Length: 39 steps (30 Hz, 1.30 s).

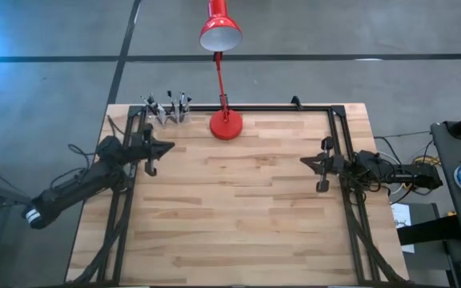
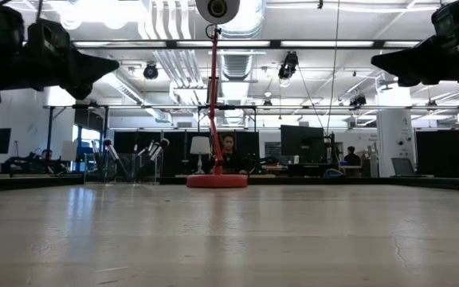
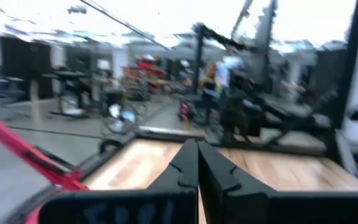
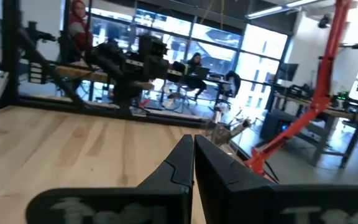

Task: Pick & Place Makeup Supplies
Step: Return to Home Position

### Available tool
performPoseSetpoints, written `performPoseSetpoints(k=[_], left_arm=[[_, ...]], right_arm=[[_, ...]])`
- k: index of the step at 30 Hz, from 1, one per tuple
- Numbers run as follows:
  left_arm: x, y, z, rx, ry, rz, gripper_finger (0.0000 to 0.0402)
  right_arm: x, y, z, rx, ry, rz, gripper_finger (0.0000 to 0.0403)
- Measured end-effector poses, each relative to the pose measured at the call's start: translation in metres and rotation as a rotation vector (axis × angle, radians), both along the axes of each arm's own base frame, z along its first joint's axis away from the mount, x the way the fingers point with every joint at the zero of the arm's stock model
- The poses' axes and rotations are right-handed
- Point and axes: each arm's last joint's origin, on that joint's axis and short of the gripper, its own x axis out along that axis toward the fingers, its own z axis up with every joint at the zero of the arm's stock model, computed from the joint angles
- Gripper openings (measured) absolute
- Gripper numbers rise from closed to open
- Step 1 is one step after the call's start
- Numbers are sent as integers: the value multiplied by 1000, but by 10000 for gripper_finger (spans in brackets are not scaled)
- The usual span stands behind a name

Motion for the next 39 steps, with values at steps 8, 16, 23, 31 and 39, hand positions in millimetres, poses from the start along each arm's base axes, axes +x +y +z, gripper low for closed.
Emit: performPoseSetpoints(k=[8, 16, 23, 31, 39], left_arm=[[-5, -4, 1, -74, -50, 134, 0], [-7, -13, -1, -63, -57, 252, 0], [-5, -16, -5, -71, -19, 254, 0], [-3, -19, -13, -56, 77, 196, 0], [0, -24, -19, -65, 131, 118, 0]], right_arm=[[-1, -3, 4, 21, -49, -98, 8], [-2, -5, 7, 33, -74, -179, 8], [-2, -5, 5, 29, -57, -186, 8], [-2, -6, 4, 34, -46, -200, 8], [-1, -6, -1, 44, 11, -198, 8]])
